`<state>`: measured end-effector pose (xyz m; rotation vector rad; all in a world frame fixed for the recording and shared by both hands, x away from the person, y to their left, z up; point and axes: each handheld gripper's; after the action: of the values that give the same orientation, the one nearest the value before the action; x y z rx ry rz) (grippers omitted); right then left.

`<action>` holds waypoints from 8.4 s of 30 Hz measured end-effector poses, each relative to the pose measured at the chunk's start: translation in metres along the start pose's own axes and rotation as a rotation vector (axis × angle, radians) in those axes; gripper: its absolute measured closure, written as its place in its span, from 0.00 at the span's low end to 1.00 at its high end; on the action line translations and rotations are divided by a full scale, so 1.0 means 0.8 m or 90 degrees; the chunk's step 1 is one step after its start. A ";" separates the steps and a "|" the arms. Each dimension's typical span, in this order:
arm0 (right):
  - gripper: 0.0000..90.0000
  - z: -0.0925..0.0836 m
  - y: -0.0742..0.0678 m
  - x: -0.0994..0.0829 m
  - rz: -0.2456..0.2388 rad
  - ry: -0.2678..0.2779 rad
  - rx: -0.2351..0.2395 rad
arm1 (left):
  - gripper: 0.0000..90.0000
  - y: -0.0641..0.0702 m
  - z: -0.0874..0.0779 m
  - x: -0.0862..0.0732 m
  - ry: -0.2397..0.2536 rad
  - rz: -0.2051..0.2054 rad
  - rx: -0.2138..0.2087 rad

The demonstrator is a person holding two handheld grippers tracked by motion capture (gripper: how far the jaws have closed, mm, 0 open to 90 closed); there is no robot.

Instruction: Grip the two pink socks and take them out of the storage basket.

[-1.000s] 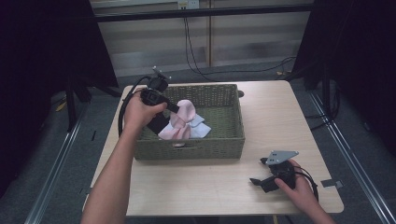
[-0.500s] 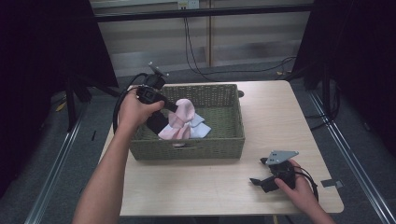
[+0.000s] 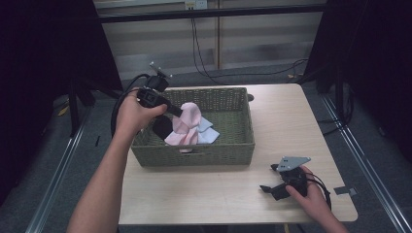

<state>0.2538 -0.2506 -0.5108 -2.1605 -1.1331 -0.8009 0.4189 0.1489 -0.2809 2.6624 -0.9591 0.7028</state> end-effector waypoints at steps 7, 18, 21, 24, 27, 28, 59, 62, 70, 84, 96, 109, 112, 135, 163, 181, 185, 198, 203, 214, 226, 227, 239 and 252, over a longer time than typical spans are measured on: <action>0.12 0.000 0.000 0.000 0.000 0.000 0.000 | 0.96 0.010 -0.010 -0.005 0.000 0.015 -0.005; 0.12 0.000 0.000 0.000 0.002 -0.001 0.000 | 0.96 0.019 -0.021 -0.019 0.012 0.032 -0.025; 0.12 0.000 0.000 0.000 0.002 -0.001 0.000 | 0.96 0.020 -0.021 -0.022 0.011 0.036 -0.029; 0.12 0.000 0.000 0.000 0.002 -0.001 0.000 | 0.96 0.024 -0.023 -0.026 0.014 0.042 -0.033; 0.12 0.000 0.000 0.000 0.000 -0.002 0.000 | 0.96 0.031 -0.025 -0.031 0.020 0.052 -0.044; 0.12 0.000 0.000 0.000 0.000 -0.002 0.000 | 0.96 0.031 -0.025 -0.031 0.020 0.052 -0.044; 0.12 0.000 0.000 0.000 0.000 -0.002 0.000 | 0.94 0.078 -0.016 -0.069 0.020 0.116 -0.091; 0.12 0.000 0.000 0.000 0.000 -0.002 0.000 | 0.94 0.082 -0.007 -0.073 0.017 0.115 -0.103; 0.12 0.000 0.000 0.000 0.001 -0.002 0.000 | 0.93 0.089 0.015 -0.086 0.003 0.118 -0.116; 0.12 0.000 0.000 0.000 0.001 -0.002 0.000 | 0.70 0.084 0.038 -0.094 0.008 0.116 -0.091; 0.12 0.000 0.000 0.000 0.000 -0.002 0.000 | 0.61 0.054 0.045 -0.075 0.024 0.096 -0.053; 0.12 0.000 0.000 0.000 0.001 -0.002 0.000 | 0.56 0.023 0.064 -0.053 0.022 0.047 -0.012; 0.12 0.000 0.000 0.000 0.001 -0.002 0.000 | 0.56 0.017 0.071 -0.047 0.011 0.042 -0.002; 0.12 0.000 0.000 0.000 0.001 -0.001 0.000 | 0.49 -0.015 0.140 -0.033 -0.036 -0.002 0.039; 0.12 0.000 0.000 0.000 0.000 -0.002 0.001 | 0.47 -0.016 0.186 -0.036 -0.131 -0.019 0.079; 0.12 0.000 0.000 0.000 0.000 -0.002 0.001 | 0.93 -0.021 0.166 -0.036 -0.091 -0.022 0.083; 0.12 0.000 0.000 0.000 0.000 -0.002 0.001 | 0.93 -0.026 0.147 -0.036 -0.064 -0.035 0.072; 0.12 0.000 0.000 0.000 0.000 -0.002 0.001 | 0.93 -0.020 0.098 -0.024 -0.014 -0.035 0.047; 0.12 0.000 0.000 0.000 0.000 -0.002 0.000 | 0.93 -0.019 0.082 -0.020 -0.002 -0.039 0.036; 0.12 0.000 0.000 0.000 0.000 -0.002 0.001 | 0.93 -0.011 0.054 -0.016 0.027 -0.020 0.017; 0.12 0.000 0.000 0.000 0.000 -0.002 0.001 | 0.93 0.001 0.027 -0.014 0.037 -0.001 -0.004; 0.12 0.000 0.000 0.000 0.001 -0.002 0.001 | 0.93 0.002 0.026 -0.015 0.041 -0.002 -0.005; 0.12 0.000 0.000 0.000 0.000 -0.002 0.000 | 0.93 0.012 0.011 -0.023 0.044 0.009 -0.013; 0.12 0.000 0.000 0.000 0.001 -0.002 0.001 | 0.93 0.022 -0.002 -0.040 0.060 0.018 -0.047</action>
<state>0.2536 -0.2507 -0.5107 -2.1621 -1.1337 -0.7968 0.3854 0.1536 -0.2947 2.5325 -0.9799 0.7764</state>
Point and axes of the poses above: each handheld gripper's, and its own axes: z roughly forward along the jaws, x roughly out of its top, y roughly to its right, and after that the axes turned 15 degrees about x, right-handed
